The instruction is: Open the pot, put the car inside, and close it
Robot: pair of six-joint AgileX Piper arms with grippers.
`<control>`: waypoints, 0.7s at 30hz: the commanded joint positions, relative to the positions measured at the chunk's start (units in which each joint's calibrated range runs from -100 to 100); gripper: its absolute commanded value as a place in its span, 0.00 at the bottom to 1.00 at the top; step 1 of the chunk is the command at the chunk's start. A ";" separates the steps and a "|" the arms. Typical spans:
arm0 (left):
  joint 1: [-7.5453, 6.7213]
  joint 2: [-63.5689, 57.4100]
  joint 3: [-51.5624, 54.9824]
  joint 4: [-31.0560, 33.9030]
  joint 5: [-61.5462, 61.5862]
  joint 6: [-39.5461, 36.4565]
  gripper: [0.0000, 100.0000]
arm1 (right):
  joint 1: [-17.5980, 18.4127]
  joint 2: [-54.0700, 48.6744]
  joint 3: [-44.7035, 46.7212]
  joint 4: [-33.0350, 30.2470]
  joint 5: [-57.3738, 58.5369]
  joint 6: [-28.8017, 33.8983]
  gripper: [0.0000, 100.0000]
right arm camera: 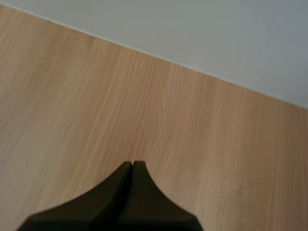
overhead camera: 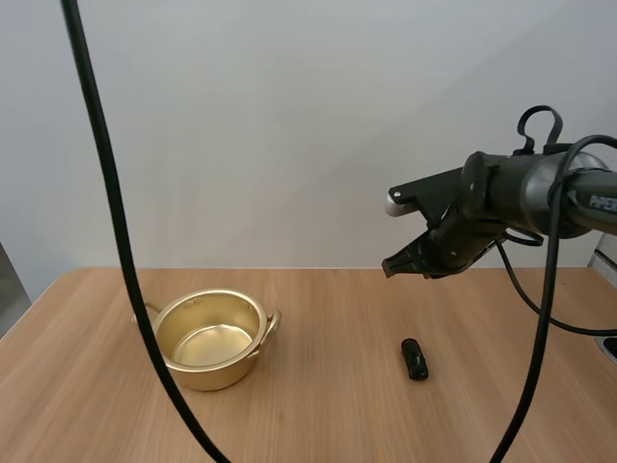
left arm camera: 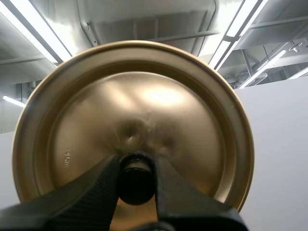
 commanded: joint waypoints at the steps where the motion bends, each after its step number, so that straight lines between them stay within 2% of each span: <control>1: -0.06 0.03 -0.04 -0.05 0.08 -0.02 0.00 | -0.03 2.58 -0.03 0.35 -0.02 -0.39 0.00; 3: -0.06 0.03 -0.04 -0.05 0.08 -0.02 0.00 | -0.03 2.58 -0.03 1.24 -0.02 -0.39 0.19; 6: -0.06 0.03 -0.04 -0.05 0.24 -0.02 0.00 | -0.03 2.58 -0.03 2.01 -1.01 -0.39 0.58; 8: -0.06 0.03 -0.04 -0.05 0.68 -0.02 0.00 | -0.03 2.46 -0.03 2.26 -0.92 -0.39 0.78; 10: -0.06 0.03 -0.04 -0.05 1.36 -0.02 0.00 | -0.03 2.46 -0.03 2.37 0.33 -0.39 0.84; 16: -0.06 0.03 -0.04 -0.05 2.66 -0.02 0.00 | 0.12 2.46 -0.03 4.16 8.85 -0.39 0.84; 21: -0.06 0.03 -0.04 -0.05 2.66 -0.02 0.00 | 1.74 2.46 -0.03 4.28 13.34 -0.49 0.84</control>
